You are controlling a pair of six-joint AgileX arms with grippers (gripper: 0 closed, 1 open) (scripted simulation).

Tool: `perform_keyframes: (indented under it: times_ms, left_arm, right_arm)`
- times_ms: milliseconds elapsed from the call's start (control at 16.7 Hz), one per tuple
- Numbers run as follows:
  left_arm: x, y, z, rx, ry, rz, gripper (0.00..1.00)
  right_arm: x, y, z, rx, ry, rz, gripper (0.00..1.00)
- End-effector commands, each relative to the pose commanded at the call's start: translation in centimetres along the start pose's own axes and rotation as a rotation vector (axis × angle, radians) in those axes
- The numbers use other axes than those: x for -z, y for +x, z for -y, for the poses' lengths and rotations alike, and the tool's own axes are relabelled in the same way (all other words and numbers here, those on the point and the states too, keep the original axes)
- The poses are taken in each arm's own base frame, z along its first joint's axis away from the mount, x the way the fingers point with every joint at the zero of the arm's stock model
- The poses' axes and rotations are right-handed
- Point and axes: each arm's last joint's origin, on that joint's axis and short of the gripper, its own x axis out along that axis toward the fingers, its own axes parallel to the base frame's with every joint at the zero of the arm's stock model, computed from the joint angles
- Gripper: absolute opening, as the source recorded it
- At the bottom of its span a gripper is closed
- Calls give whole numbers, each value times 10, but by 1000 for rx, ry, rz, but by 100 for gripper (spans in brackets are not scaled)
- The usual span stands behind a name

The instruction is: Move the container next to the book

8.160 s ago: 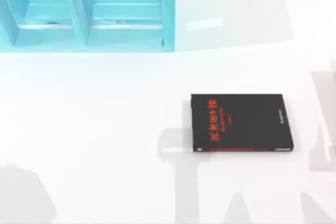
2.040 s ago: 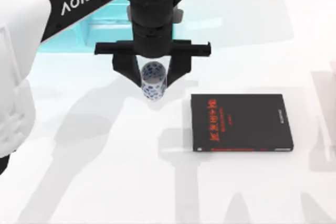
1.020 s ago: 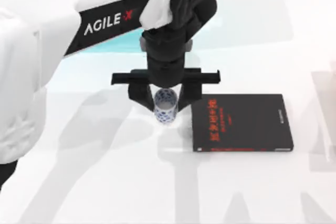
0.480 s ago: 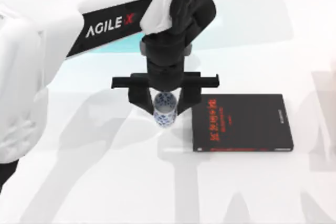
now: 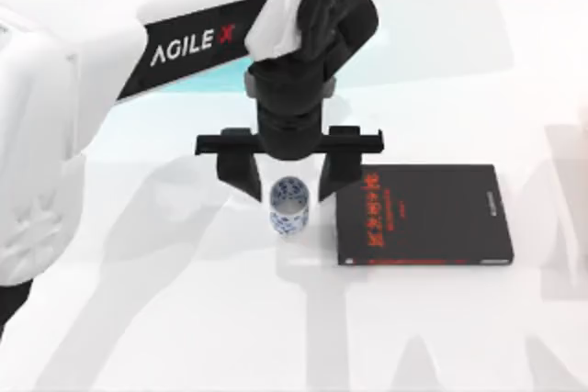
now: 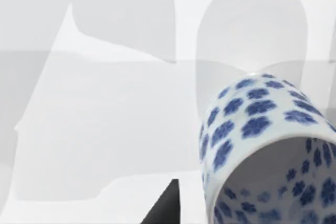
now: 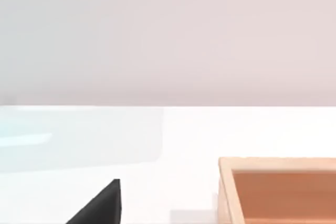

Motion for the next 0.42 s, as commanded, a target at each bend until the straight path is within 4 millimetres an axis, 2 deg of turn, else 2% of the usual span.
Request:
perform_keyframes:
  times_ms: [60, 120, 420]
  left_arm:
    - [0, 0, 0, 0, 0, 0, 98]
    - [0, 0, 0, 0, 0, 0, 100]
    - [0, 0, 0, 0, 0, 0, 100]
  right_arm:
    - [0, 0, 0, 0, 0, 0, 100]
    - [0, 0, 0, 0, 0, 0, 100]
    - [0, 0, 0, 0, 0, 0, 100]
